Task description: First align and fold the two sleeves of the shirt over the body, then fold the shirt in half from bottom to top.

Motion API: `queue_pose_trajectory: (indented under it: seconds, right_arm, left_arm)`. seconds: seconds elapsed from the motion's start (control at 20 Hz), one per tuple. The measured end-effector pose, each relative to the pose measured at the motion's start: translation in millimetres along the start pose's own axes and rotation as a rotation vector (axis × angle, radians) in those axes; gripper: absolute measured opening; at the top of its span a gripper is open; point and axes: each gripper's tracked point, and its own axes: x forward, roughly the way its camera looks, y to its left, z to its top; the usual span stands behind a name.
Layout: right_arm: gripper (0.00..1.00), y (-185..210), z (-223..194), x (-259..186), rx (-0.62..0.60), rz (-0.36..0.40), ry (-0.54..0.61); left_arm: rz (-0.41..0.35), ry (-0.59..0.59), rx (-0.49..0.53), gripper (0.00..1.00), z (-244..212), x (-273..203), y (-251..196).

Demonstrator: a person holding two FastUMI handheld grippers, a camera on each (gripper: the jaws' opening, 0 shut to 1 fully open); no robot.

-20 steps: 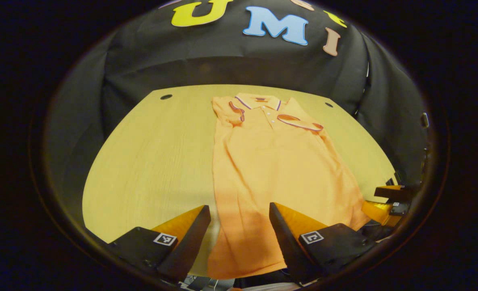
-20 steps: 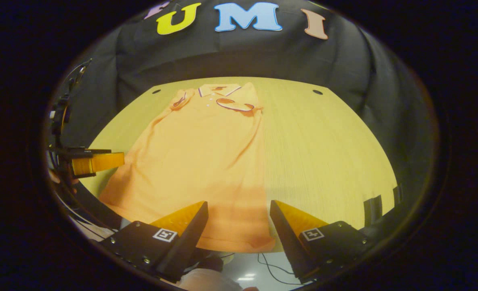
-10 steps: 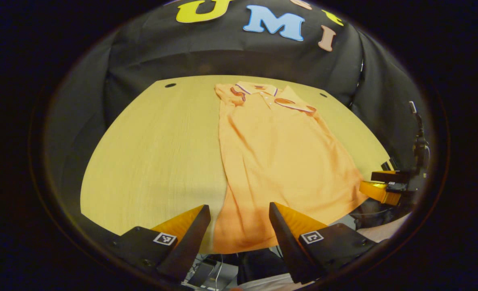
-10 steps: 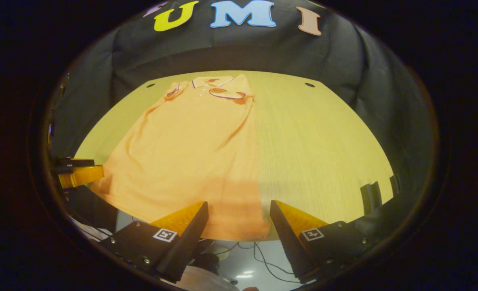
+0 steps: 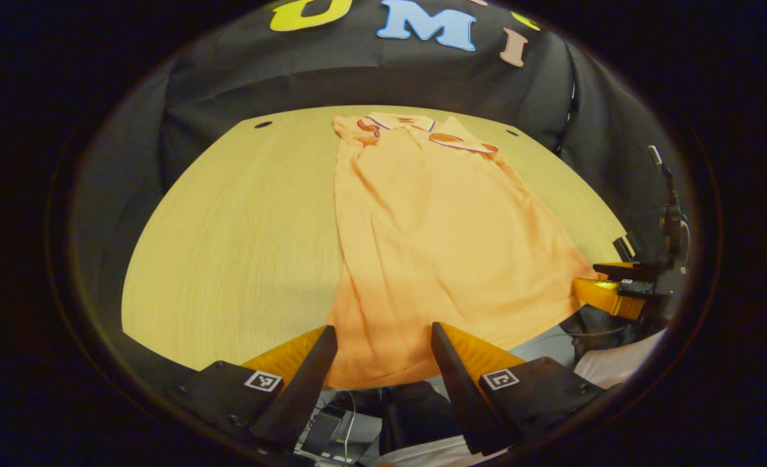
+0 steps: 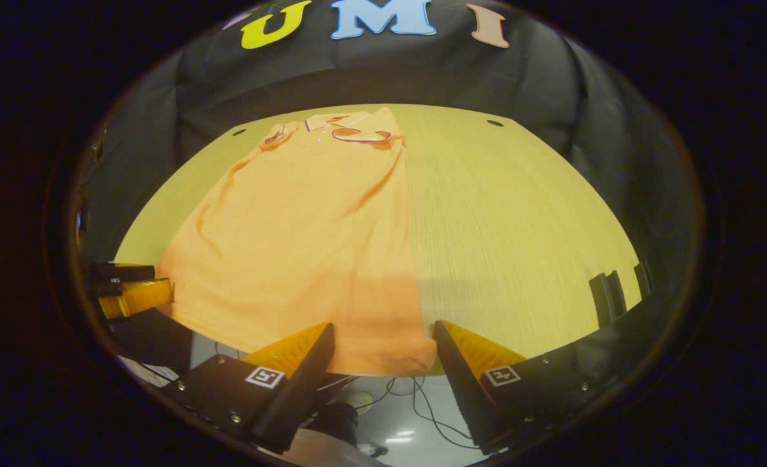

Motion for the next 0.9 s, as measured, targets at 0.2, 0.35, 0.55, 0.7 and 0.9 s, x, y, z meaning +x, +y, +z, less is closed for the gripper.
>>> queue_pose_trajectory:
  seconds: [0.2, 0.35, 0.55, 0.7, 0.9]
  right_arm:
    - [0.81, 1.7, -0.8, 1.8, -0.013, 0.004, 0.014]
    - [0.62, 4.8, 0.7, 1.2, -0.022, 0.010, 0.022]
    - [0.25, 7.5, 2.2, 2.4, -0.018, 0.016, 0.013]
    - [0.07, 9.7, 3.0, 4.5, 0.000, 0.042, 0.016]
    - [0.04, 15.3, 6.4, -0.9, 0.037, 0.108, 0.052]
  left_arm:
    - [0.081, -0.001, 0.034, 0.73, -1.8, 3.9, 7.9]
    - [0.081, -0.011, 0.037, 0.53, -0.1, 6.3, -0.3]
    - [0.089, -0.050, 0.014, 0.11, 3.9, 9.1, -6.6]
    - [0.092, -0.059, 0.007, 0.11, 4.9, 8.0, -6.1]
    - [0.092, -0.048, -0.069, 0.06, 12.0, 9.0, -7.0]
